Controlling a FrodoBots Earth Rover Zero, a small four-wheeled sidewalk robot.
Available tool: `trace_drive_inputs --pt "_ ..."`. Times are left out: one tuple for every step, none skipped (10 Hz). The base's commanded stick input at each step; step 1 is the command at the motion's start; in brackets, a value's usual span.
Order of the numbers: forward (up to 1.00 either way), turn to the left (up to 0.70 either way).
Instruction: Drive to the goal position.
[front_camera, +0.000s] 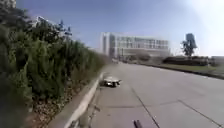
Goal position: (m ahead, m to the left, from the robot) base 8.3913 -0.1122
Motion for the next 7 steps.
trace_drive_inputs --pt "0.0 -0.7" --pt "0.0 -0.7" --pt "0.0 -0.7" --pt "0.0 -0.7" --pt "0.0 -0.7" --pt "0.0 -0.67" --pt "0.0 -0.69"
